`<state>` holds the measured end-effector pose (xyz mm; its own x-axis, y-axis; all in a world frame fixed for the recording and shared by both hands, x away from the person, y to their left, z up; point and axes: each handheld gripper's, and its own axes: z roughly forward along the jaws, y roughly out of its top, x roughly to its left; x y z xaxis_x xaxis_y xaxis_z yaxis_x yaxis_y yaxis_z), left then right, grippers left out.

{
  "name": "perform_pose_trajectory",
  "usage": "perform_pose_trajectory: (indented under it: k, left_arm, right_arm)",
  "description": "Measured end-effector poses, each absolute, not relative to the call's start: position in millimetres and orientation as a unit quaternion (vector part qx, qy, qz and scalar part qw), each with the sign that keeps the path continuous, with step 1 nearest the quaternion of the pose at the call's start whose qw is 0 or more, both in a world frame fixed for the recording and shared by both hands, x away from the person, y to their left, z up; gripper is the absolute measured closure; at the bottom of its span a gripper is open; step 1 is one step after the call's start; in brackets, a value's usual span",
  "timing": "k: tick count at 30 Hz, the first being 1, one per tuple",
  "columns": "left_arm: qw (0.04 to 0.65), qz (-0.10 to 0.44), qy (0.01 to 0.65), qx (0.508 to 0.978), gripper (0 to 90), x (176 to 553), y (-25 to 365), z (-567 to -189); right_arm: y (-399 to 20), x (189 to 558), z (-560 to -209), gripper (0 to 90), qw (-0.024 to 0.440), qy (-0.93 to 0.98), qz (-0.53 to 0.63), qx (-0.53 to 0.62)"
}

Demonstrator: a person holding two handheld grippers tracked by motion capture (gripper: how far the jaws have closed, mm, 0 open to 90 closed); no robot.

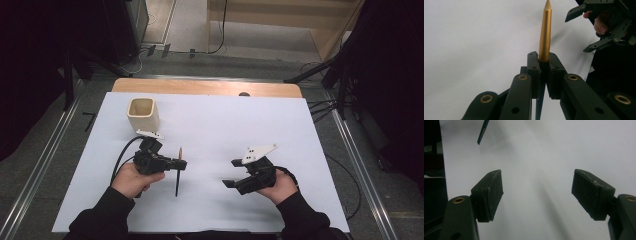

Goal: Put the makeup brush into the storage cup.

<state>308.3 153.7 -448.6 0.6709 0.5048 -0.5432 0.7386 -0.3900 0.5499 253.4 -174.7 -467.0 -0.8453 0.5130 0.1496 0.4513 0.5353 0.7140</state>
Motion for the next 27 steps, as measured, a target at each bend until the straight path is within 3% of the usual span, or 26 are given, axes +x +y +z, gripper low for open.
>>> perform_pose_trajectory:
  k: [27]
  left_arm:
    - [0.407, -0.140, 0.378, 0.820, 83.4, 309, 158, -448]
  right_arm:
    - [-220, 235, -474, 25.1, 0.061, 0.868, 0.383, 0.309]
